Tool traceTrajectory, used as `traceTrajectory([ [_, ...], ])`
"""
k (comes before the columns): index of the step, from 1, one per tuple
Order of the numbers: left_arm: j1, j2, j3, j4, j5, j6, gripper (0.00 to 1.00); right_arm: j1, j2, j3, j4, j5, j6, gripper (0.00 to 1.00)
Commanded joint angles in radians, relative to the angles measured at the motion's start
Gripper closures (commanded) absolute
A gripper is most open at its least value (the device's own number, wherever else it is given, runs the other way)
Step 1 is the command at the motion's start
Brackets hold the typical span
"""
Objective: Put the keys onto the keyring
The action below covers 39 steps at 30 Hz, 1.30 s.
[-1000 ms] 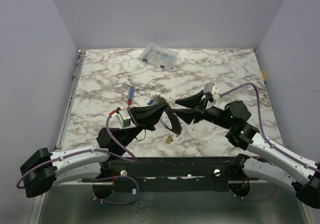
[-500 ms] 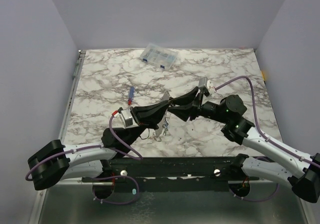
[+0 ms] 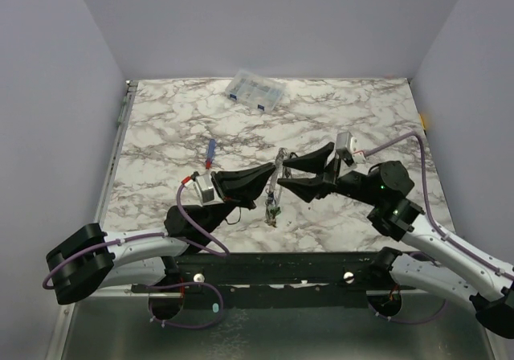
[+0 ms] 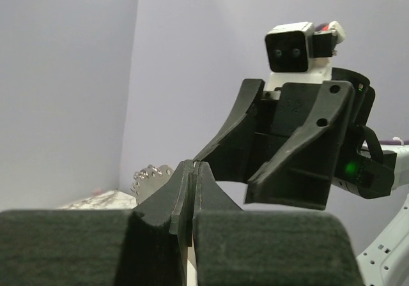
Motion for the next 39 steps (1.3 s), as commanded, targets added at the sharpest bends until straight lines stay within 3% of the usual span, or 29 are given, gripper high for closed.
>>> traceTrajectory([
  [1,-0.002,-0.022,0.009,0.162,0.034,-0.046,1.0,0.003,-0.079,-0.043,0.057,-0.043,-0.004,0.44],
  [14,-0.002,-0.014,0.019,0.253,0.082,-0.135,1.0,0.003,-0.05,-0.03,0.08,-0.117,0.046,0.47],
  [30,-0.002,-0.044,0.015,0.264,0.115,-0.164,1.0,0.002,-0.125,-0.05,0.057,0.067,0.022,0.51],
  [39,-0.002,-0.03,0.022,0.288,0.123,-0.188,1.0,0.001,-0.055,-0.007,0.025,-0.07,0.032,0.58],
])
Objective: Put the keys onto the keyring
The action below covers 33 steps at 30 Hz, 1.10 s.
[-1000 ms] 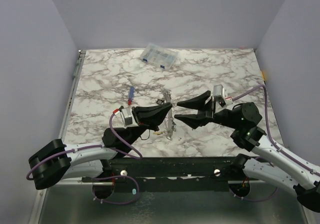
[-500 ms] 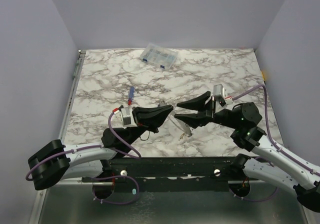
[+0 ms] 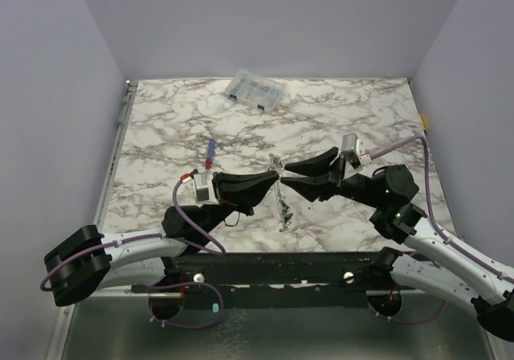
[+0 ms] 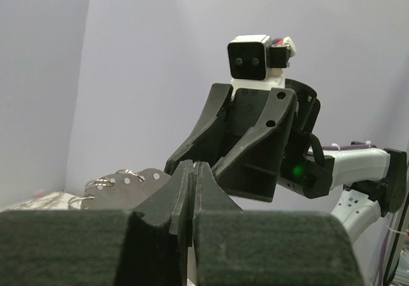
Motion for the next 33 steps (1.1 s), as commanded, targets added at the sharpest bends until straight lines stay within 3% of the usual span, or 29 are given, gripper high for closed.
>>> traceTrajectory([
  [1,-0.002,-0.006,0.024,0.288,0.027,-0.035,1.0,0.0,0.034,0.037,-0.016,-0.093,0.004,0.59],
  [17,-0.003,0.007,0.043,0.29,0.038,-0.056,1.0,0.001,0.119,0.063,0.071,-0.186,0.039,0.7],
  [22,-0.005,0.006,0.048,0.29,0.039,-0.062,1.0,0.001,0.133,0.055,0.111,-0.185,0.041,0.78],
  [26,-0.006,0.004,0.048,0.291,0.04,-0.067,1.0,0.001,0.133,0.041,0.152,-0.184,0.036,0.99],
  [33,-0.011,-0.006,0.056,0.29,0.05,-0.08,1.0,0.001,0.127,-0.014,0.278,-0.195,0.029,0.99],
])
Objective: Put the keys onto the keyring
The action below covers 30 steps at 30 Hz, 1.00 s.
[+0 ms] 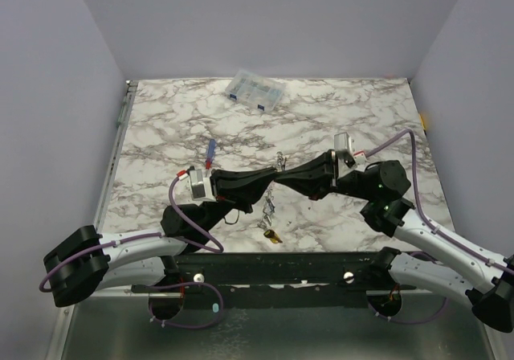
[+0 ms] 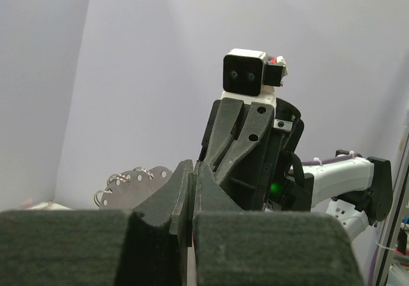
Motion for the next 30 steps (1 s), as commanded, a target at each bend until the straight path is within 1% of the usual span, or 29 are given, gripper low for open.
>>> traceTrajectory([
  [1,-0.016,-0.004,0.032,0.284,0.051,-0.039,1.0,0.008,0.005,-0.04,0.14,-0.024,-0.015,0.99],
  [5,-0.017,-0.007,0.031,0.284,0.06,-0.051,1.0,0.008,-0.009,-0.05,0.16,-0.024,-0.052,0.99],
  [10,-0.017,-0.022,0.012,0.284,0.053,-0.061,0.99,0.007,-0.034,-0.003,0.026,-0.023,-0.162,0.99],
  [14,-0.017,-0.026,0.003,0.283,0.052,-0.067,0.91,0.007,-0.046,0.024,-0.063,-0.023,-0.253,0.99],
  [18,-0.017,-0.025,0.005,0.282,0.061,-0.072,0.81,0.007,-0.065,0.039,-0.121,-0.015,-0.307,0.99],
  [21,-0.017,-0.023,0.005,0.283,0.064,-0.072,0.74,0.007,-0.068,0.049,-0.15,-0.017,-0.329,0.99],
  [23,-0.017,-0.022,0.005,0.283,0.068,-0.071,0.73,0.007,-0.071,0.049,-0.149,-0.017,-0.335,1.0],
  [25,-0.017,-0.019,0.004,0.282,0.072,-0.072,0.69,0.008,-0.077,0.042,-0.14,-0.008,-0.337,1.0],
  [27,-0.017,-0.018,0.003,0.283,0.077,-0.073,0.61,0.007,-0.082,0.041,-0.144,-0.004,-0.343,1.0],
  [30,-0.017,-0.023,-0.004,0.281,0.076,-0.067,0.55,0.007,-0.079,0.062,-0.186,-0.001,-0.368,0.99],
])
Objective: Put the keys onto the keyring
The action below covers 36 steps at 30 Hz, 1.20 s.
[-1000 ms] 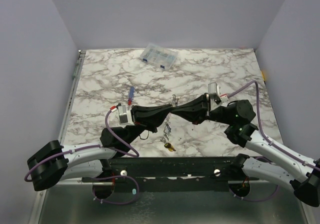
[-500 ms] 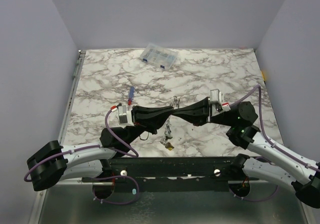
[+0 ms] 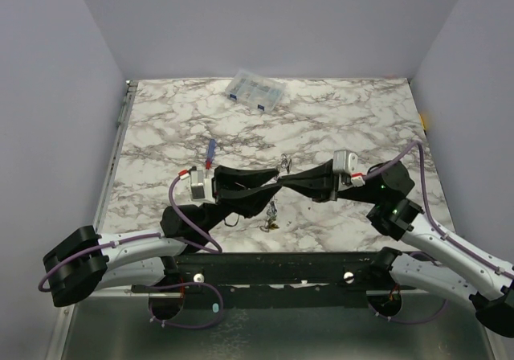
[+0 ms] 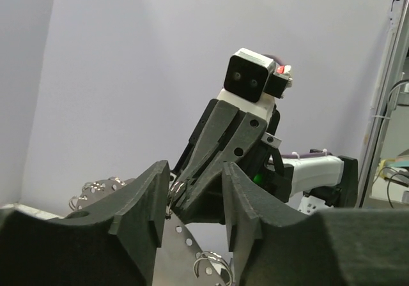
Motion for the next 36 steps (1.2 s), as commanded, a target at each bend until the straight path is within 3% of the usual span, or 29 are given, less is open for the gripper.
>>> traceTrajectory([
  [1,-0.005,-0.021,-0.013,0.281,0.029,-0.004,0.53,0.001,-0.016,0.054,-0.041,0.021,-0.055,0.99],
  [4,-0.004,-0.061,-0.018,0.213,0.027,0.024,0.49,0.001,-0.014,0.073,-0.083,0.03,-0.068,0.99],
  [6,-0.004,-0.118,-0.003,0.081,0.036,0.056,0.48,0.001,-0.022,0.082,-0.118,0.04,-0.077,0.99],
  [9,-0.003,-0.227,0.024,-0.166,0.049,0.113,0.43,0.001,-0.045,0.09,-0.181,0.07,-0.089,0.99],
  [13,-0.003,-0.353,0.083,-0.509,0.055,0.207,0.27,0.001,-0.074,0.099,-0.272,0.104,-0.102,0.99],
  [18,-0.003,-0.435,0.263,-1.042,0.088,0.329,0.2,0.002,-0.111,0.112,-0.375,0.135,-0.115,0.99],
  [26,-0.003,-0.336,0.637,-1.739,0.162,0.538,0.2,0.003,-0.11,0.184,-0.584,0.149,-0.176,0.99],
  [36,-0.003,-0.09,0.926,-2.109,0.229,0.757,0.34,0.002,-0.083,0.255,-0.762,0.142,-0.205,1.0],
])
